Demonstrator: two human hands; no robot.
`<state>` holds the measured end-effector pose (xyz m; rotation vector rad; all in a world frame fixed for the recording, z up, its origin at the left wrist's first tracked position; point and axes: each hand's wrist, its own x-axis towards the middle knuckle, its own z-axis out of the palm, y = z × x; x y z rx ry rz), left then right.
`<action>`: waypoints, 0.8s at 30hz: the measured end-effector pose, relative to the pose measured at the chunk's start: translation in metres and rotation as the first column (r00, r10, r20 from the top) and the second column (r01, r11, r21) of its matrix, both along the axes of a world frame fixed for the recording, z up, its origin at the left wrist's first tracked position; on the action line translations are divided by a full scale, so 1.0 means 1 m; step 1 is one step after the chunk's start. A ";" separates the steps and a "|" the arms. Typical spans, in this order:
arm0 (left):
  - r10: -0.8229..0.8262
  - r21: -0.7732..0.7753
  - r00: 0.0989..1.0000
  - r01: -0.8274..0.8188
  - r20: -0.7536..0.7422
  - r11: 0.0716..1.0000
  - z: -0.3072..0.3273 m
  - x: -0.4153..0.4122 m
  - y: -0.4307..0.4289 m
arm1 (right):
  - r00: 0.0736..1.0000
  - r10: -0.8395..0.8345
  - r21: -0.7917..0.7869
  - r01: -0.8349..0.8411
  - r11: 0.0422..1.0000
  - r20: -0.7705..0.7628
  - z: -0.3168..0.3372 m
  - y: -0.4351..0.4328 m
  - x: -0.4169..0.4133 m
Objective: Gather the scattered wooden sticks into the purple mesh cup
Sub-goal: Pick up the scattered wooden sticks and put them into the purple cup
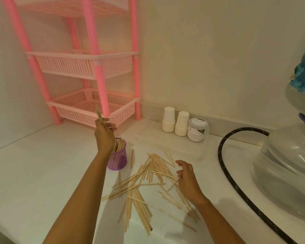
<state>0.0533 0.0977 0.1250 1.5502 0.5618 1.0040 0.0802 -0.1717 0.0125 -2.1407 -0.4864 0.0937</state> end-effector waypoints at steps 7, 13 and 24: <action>-0.031 0.027 0.858 0.053 -0.513 0.998 -0.024 0.003 0.006 | 0.998 0.012 -0.041 -0.014 0.999 -0.059 -0.001 0.005 0.003; 0.038 0.107 0.873 0.017 -0.486 0.994 -0.027 -0.001 -0.008 | 0.998 0.018 -0.010 -0.019 1.000 -0.053 0.004 0.006 0.002; 0.008 0.538 0.819 0.370 -0.574 0.758 -0.071 -0.020 -0.094 | 0.997 0.052 -0.225 -0.038 0.974 0.055 0.000 0.032 0.006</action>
